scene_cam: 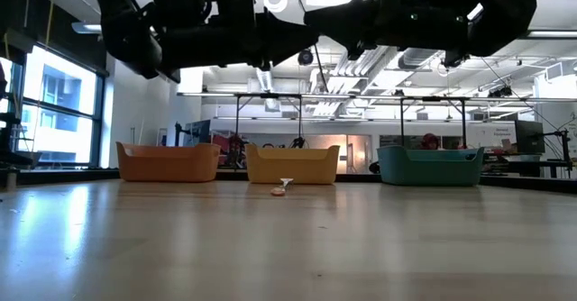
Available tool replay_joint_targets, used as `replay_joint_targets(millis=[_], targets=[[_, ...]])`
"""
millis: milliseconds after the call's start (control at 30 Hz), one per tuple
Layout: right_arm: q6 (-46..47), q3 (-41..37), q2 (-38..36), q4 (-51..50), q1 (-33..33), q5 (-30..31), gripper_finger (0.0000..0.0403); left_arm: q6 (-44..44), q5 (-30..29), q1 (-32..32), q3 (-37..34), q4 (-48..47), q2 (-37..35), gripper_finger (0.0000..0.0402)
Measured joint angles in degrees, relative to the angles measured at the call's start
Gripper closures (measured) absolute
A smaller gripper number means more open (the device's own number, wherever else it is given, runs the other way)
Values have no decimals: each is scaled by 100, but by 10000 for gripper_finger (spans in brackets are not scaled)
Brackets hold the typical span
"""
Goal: Sort silverware by color (type)
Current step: Put the right black fork into the orange bin
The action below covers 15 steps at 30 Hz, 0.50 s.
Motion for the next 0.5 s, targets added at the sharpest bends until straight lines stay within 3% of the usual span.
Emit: replay_joint_targets(millis=[200, 333, 500], targets=[[-1, 0, -4, 15, -1, 9, 402, 174, 61, 4, 55, -20, 0, 388], [38, 0, -4, -25, -6, 98, 394, 150, 96, 81, 61, -159, -6, 390], [35, 0, -4, -55, 3, 648, 344, 262, 9, 174, 63, -747, -184, 396]])
